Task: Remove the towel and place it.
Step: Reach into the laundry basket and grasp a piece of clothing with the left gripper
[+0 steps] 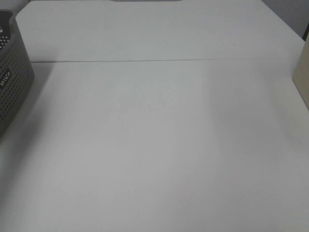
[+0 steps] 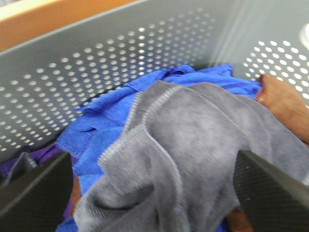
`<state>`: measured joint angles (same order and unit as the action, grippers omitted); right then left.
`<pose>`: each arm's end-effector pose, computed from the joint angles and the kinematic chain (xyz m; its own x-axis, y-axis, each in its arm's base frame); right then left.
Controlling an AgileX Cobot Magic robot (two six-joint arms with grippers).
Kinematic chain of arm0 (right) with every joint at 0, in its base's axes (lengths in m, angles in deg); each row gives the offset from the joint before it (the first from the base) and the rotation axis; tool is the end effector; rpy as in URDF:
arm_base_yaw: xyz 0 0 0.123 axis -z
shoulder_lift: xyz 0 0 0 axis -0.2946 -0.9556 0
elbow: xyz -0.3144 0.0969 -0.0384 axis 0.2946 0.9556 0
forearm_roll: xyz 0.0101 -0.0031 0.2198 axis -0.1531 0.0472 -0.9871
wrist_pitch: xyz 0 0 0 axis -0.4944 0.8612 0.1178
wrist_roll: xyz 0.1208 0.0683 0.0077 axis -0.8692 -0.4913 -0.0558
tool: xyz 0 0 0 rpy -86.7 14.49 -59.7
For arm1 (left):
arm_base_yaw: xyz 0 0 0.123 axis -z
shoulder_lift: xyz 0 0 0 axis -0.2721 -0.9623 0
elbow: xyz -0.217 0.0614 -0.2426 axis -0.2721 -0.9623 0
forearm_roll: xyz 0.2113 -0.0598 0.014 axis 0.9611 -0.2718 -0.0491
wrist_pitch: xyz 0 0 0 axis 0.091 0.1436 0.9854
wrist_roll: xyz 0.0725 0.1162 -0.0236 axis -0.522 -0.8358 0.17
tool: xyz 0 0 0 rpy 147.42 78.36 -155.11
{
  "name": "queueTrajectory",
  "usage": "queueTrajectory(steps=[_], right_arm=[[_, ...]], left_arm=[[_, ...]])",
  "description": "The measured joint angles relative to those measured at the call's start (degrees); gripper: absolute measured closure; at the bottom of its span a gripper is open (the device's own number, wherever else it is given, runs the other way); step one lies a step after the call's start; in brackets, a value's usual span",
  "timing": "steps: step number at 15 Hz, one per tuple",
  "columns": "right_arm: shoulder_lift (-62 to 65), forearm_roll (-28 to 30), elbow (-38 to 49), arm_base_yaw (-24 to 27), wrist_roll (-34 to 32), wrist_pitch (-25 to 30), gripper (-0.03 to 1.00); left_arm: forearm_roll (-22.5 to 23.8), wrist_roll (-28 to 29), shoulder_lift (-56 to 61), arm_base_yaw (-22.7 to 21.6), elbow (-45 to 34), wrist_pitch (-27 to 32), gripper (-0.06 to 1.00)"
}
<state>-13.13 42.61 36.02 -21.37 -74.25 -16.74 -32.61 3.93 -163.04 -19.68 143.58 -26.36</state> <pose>-0.0392 0.0075 0.2225 -0.5125 -0.1409 -0.8471 -0.1903 0.9806 -0.0480 0.4120 0.1040 0.2620 -0.2716 -0.6678 -0.6930 -0.8733 0.4737 -0.1142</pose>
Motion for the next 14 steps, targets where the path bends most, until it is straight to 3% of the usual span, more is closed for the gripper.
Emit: queueTrajectory(steps=[2,6,14], right_arm=[[0.0,0.0,0.0,0.0,0.0,0.0,0.39],[0.0,0.0,0.0,0.0,-0.1,0.0,0.39],[0.0,0.2,0.0,0.0,-0.2,0.0,0.39]], left_arm=[[-0.3,0.0,-0.7,-0.1,0.0,-0.2,0.11],[-6.6,0.0,-3.5,-0.1,0.0,-4.8,0.13],[-6.6,0.0,-3.8,-0.1,0.0,-4.4,0.31]])
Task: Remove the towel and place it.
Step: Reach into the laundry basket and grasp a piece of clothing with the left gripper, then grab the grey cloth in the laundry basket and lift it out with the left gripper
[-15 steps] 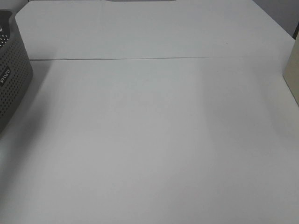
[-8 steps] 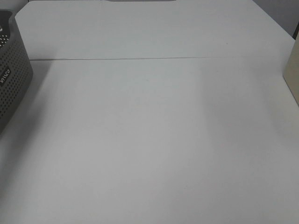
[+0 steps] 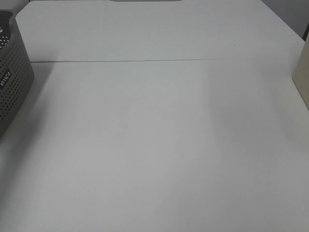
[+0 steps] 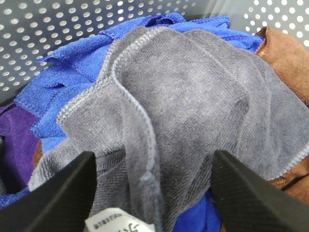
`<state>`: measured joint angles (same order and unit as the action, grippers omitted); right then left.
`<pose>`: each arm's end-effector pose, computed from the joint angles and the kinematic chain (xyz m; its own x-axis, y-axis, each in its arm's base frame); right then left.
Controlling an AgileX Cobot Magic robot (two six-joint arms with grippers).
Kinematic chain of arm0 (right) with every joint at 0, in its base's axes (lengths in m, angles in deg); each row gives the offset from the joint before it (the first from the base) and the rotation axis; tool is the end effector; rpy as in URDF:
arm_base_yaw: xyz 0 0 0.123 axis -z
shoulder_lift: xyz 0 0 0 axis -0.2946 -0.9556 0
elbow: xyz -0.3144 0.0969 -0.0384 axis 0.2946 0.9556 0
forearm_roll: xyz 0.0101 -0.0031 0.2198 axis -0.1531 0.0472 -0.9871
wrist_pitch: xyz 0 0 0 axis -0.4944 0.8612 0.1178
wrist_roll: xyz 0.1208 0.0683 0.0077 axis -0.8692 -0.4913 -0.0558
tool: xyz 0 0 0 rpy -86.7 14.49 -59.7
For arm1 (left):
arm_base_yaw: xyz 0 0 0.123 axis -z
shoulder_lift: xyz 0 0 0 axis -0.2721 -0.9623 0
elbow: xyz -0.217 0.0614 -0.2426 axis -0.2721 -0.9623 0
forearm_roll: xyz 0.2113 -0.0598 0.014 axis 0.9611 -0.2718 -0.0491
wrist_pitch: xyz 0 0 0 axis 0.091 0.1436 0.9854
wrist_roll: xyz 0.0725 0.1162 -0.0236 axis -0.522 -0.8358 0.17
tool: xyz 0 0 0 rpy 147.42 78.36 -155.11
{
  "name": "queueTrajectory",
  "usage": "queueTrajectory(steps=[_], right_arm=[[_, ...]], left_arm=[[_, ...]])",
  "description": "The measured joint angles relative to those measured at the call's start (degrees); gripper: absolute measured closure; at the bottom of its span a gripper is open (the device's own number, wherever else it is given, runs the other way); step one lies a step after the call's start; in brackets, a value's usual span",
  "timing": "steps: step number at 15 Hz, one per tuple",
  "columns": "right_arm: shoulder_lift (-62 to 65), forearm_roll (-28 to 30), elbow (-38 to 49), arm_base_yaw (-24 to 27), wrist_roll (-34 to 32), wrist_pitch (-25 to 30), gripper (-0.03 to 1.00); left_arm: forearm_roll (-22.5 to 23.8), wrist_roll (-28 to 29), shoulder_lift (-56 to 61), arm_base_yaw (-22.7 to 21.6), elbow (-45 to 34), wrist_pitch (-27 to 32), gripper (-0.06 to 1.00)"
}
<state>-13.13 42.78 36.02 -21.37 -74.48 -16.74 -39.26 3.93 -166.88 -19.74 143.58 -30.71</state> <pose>-0.0391 0.0071 0.2225 -0.5133 -0.1383 -0.8470 -0.1867 0.9813 -0.0471 0.4267 0.0921 0.2279 -0.2744 -0.7509 -0.6008 -0.8738 0.4555 -0.1703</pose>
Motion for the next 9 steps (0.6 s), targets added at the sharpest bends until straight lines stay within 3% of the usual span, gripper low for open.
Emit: queueTrajectory(steps=[7,9], right_arm=[[0.0,0.1,0.0,0.0,0.0,0.0,0.39],[0.0,0.1,0.0,0.0,0.0,0.0,0.39]], left_arm=[[2.6,0.1,0.9,0.0,0.0,1.3,0.32],[2.8,0.1,0.9,0.0,0.0,1.8,0.42]])
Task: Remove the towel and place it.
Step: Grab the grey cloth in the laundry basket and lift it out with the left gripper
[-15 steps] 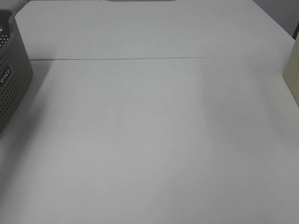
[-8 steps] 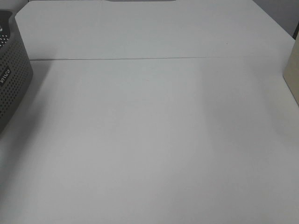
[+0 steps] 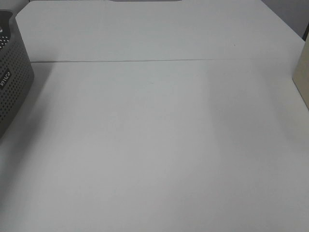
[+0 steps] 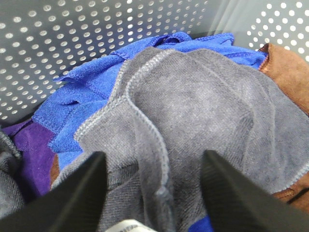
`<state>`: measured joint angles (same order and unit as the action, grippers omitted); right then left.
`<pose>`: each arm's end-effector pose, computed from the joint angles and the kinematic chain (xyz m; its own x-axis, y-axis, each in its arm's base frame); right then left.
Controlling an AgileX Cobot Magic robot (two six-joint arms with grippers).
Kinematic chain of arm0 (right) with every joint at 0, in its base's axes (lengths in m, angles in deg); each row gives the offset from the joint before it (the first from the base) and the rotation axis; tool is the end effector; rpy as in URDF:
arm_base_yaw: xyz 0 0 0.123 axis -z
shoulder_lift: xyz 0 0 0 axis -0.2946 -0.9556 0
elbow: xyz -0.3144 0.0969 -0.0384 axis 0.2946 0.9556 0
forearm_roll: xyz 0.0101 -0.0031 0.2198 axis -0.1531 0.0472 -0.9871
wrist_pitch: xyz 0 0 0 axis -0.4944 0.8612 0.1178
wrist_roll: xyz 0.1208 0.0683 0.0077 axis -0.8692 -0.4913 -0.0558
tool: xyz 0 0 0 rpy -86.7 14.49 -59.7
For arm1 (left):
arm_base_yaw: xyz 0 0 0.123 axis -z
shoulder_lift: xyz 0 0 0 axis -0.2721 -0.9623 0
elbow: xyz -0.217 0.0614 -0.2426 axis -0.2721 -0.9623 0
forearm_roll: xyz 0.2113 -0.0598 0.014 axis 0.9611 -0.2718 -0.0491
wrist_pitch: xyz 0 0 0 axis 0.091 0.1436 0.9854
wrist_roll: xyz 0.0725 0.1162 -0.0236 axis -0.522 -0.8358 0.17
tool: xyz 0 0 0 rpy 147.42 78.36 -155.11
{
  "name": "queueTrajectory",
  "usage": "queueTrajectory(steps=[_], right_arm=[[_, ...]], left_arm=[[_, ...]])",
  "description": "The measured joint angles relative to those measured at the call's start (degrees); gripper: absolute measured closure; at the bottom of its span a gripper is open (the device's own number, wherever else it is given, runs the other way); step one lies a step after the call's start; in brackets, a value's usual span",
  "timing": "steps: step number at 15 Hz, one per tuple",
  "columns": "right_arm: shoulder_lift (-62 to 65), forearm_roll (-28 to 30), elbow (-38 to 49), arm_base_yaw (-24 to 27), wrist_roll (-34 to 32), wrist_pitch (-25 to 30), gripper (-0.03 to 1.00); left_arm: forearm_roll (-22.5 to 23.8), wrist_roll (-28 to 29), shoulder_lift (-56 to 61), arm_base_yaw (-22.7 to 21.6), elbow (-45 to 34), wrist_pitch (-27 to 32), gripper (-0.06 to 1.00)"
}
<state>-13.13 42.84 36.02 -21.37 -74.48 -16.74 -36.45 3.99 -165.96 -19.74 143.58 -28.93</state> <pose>-0.0391 0.0070 0.2225 -0.5133 -0.1388 -0.8469 -0.1862 0.9813 -0.0480 0.4222 0.0974 0.2369 -0.2815 -0.7181 -0.6365 -0.8747 0.4648 -0.1375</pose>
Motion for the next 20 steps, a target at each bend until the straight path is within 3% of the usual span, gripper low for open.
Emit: queueTrajectory(steps=[3,6,9,20], right_arm=[[0.0,0.0,0.0,0.0,0.0,0.0,0.39],[0.0,0.0,0.0,0.0,0.0,0.0,0.39],[0.0,0.0,0.0,0.0,-0.1,0.0,0.39],[0.0,0.0,0.0,0.0,-0.1,0.0,0.39]], left_arm=[[1.5,-0.2,0.0,0.0,0.0,0.7,0.64],[1.9,-0.5,0.0,0.0,0.0,1.0,0.93],[2.3,-0.4,0.0,0.0,0.0,-2.6,0.94],[2.3,-3.6,2.9,0.0,0.0,-4.6,0.94]])
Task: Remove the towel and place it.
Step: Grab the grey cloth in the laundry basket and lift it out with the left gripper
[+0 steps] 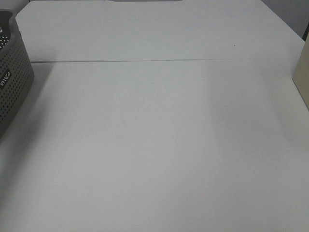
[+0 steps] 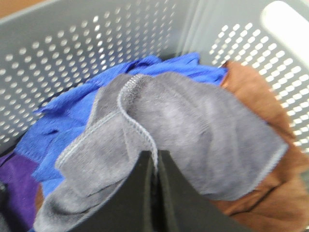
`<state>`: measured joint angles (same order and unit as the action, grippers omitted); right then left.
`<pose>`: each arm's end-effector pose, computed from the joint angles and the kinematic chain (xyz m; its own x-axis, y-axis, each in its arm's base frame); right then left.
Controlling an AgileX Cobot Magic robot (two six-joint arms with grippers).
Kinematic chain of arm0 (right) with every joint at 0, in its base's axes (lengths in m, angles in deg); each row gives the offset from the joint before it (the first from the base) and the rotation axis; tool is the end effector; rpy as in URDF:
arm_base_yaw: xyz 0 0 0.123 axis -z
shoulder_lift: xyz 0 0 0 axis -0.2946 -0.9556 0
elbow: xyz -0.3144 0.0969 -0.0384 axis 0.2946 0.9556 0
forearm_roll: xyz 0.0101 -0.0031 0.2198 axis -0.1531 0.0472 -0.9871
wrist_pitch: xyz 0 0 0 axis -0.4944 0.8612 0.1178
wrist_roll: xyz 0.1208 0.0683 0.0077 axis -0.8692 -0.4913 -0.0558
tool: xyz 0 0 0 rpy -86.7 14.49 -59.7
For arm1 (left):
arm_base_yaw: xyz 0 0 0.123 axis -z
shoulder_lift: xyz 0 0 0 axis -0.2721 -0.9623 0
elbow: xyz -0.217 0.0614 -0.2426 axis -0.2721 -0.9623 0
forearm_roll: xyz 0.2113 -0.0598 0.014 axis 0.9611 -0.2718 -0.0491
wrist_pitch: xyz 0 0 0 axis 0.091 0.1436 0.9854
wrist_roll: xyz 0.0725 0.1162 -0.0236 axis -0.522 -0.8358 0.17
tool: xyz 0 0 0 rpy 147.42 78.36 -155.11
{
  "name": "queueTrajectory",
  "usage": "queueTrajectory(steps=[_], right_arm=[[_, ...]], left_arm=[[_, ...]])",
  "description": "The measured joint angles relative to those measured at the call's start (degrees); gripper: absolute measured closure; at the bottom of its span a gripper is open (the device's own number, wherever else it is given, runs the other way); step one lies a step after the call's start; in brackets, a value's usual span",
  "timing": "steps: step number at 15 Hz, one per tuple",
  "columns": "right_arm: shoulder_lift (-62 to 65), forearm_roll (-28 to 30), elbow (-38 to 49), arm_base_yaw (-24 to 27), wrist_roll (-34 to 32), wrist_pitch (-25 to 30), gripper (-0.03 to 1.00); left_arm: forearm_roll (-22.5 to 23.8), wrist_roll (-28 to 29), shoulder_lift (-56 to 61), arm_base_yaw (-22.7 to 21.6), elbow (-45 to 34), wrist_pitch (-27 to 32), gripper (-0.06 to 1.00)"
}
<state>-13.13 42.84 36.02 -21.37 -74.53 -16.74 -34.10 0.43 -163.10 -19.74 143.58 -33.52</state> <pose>-0.0391 0.0070 0.2225 -0.5135 -0.1380 -0.8469 -0.1857 0.9815 -0.0473 0.4264 0.0945 0.2632 -0.3111 -0.6510 -0.6924 -0.8042 0.5685 -0.1732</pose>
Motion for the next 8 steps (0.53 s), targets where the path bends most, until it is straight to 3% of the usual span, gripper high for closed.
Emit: queueTrajectory(steps=[5,8], right_arm=[[0.0,0.0,0.0,0.0,0.0,0.0,0.39],[0.0,0.0,0.0,0.0,0.0,0.0,0.39]], left_arm=[[3.6,-0.1,6.6,0.0,0.0,-7.7,0.94],[8.7,-5.3,10.8,0.0,0.0,-13.9,0.94]])
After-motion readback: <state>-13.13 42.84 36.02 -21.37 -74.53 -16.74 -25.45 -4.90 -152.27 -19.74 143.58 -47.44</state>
